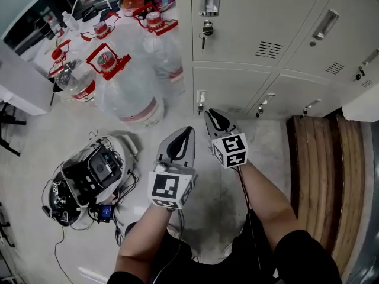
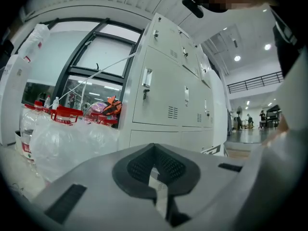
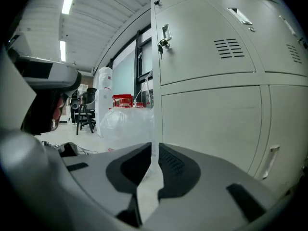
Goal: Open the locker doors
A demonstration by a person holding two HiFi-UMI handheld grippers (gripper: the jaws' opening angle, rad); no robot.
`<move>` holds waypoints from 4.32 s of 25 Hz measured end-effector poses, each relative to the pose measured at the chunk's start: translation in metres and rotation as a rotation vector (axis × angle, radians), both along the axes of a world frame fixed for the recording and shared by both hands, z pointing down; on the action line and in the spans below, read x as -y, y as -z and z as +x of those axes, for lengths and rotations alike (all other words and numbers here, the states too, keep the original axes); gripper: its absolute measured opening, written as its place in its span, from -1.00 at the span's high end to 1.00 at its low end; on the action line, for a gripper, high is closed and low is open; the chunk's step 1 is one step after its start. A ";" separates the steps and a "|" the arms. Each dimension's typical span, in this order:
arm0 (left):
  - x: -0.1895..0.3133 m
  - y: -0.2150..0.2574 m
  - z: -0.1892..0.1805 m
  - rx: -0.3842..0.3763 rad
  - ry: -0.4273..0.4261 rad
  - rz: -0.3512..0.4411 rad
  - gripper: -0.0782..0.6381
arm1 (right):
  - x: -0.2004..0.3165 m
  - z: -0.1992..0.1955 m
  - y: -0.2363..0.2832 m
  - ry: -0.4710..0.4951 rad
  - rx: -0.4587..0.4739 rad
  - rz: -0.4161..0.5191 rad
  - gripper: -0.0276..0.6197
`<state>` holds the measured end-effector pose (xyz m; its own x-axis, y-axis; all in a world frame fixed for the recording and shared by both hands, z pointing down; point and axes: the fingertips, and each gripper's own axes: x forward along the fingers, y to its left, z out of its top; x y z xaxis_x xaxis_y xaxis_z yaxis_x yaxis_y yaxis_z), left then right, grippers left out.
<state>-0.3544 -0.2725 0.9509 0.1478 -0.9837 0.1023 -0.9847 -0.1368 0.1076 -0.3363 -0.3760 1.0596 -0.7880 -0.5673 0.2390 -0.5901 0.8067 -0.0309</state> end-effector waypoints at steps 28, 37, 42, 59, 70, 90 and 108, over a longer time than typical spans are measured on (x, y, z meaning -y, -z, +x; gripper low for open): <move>-0.003 -0.041 -0.013 0.011 -0.068 -0.048 0.79 | 0.089 -0.078 -0.092 -0.093 -0.066 -0.091 0.49; -0.001 -0.039 -0.006 -0.003 -0.094 -0.026 0.79 | 0.091 -0.074 -0.094 -0.129 -0.086 -0.099 0.58; -0.004 -0.045 -0.002 0.011 -0.108 -0.034 0.79 | 0.084 -0.070 -0.094 -0.132 -0.097 -0.091 0.63; 0.005 -0.045 -0.007 -0.012 -0.073 -0.014 0.79 | 0.030 -0.044 -0.094 0.016 -0.143 -0.046 0.62; 0.016 -0.042 0.001 -0.029 -0.042 0.000 0.79 | -0.012 -0.009 -0.093 0.202 -0.220 -0.033 0.61; 0.028 -0.050 0.069 0.040 -0.119 -0.001 0.79 | -0.074 0.128 -0.094 0.372 -0.263 -0.061 0.58; 0.040 -0.063 0.099 0.048 -0.156 -0.020 0.79 | -0.073 0.196 -0.095 0.278 -0.259 -0.068 0.55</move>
<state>-0.2550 -0.3122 1.0143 0.2931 -0.9469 0.1322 -0.9558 -0.2868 0.0653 -0.1401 -0.3026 1.1541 -0.8179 -0.3168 0.4804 -0.3447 0.9382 0.0318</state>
